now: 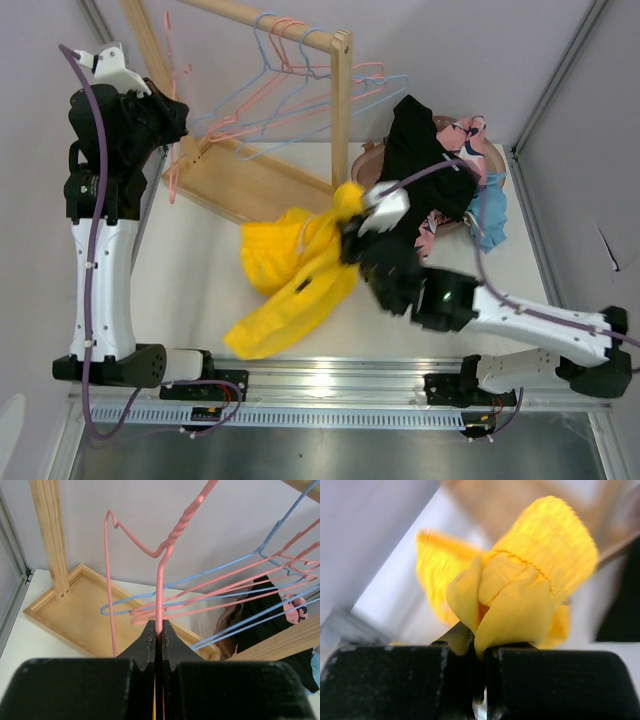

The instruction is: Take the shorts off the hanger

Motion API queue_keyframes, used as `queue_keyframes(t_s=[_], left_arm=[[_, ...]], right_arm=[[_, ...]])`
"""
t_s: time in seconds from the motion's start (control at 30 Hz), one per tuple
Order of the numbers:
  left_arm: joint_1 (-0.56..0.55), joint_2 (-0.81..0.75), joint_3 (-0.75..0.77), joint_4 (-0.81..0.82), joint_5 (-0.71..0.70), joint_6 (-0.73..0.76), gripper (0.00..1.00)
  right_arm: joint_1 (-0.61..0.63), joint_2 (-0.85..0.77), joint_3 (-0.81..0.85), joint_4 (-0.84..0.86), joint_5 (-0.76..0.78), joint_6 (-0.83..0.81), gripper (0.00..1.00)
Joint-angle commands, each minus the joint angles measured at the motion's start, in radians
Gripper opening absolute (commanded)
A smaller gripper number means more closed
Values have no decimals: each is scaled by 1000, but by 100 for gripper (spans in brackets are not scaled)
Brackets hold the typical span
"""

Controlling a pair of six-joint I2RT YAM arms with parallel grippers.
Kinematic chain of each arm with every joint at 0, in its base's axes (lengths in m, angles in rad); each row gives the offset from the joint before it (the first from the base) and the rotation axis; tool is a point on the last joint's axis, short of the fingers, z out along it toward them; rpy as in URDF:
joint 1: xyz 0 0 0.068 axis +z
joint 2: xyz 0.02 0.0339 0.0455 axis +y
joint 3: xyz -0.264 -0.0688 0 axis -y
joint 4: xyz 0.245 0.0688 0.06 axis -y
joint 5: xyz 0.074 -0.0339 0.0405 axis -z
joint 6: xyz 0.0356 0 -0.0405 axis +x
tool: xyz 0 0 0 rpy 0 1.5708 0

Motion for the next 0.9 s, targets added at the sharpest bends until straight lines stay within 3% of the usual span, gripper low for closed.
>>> queue_keyframes(t_s=[0.0, 0.07, 0.1, 0.13, 0.2, 0.3, 0.47, 0.63, 0.83, 0.87], left_arm=[[-3, 34, 109, 76, 57, 9, 0], [-3, 52, 125, 73, 68, 7, 0], [-3, 64, 137, 73, 72, 9, 0], [-3, 69, 145, 76, 74, 12, 0], [-2, 86, 151, 82, 75, 21, 0], [0, 112, 175, 89, 66, 37, 0], [6, 181, 223, 82, 75, 35, 1], [6, 213, 250, 86, 88, 44, 1], [6, 267, 319, 47, 109, 76, 1], [6, 282, 338, 39, 126, 78, 1]], right_arm=[[-276, -140, 127, 108, 100, -264, 0], [-436, -136, 211, 141, -19, -329, 0], [-602, -107, 254, 159, -80, -355, 0], [-690, -82, 338, 168, -143, -355, 0], [-914, 16, 419, 184, -309, -308, 0], [-1123, 200, 570, 184, -490, -214, 0], [-1261, 473, 704, 280, -648, -170, 0], [-1321, 712, 735, 297, -632, -143, 0], [-1338, 751, 544, 339, -531, -99, 0], [-1340, 721, 510, 345, -523, -76, 5]])
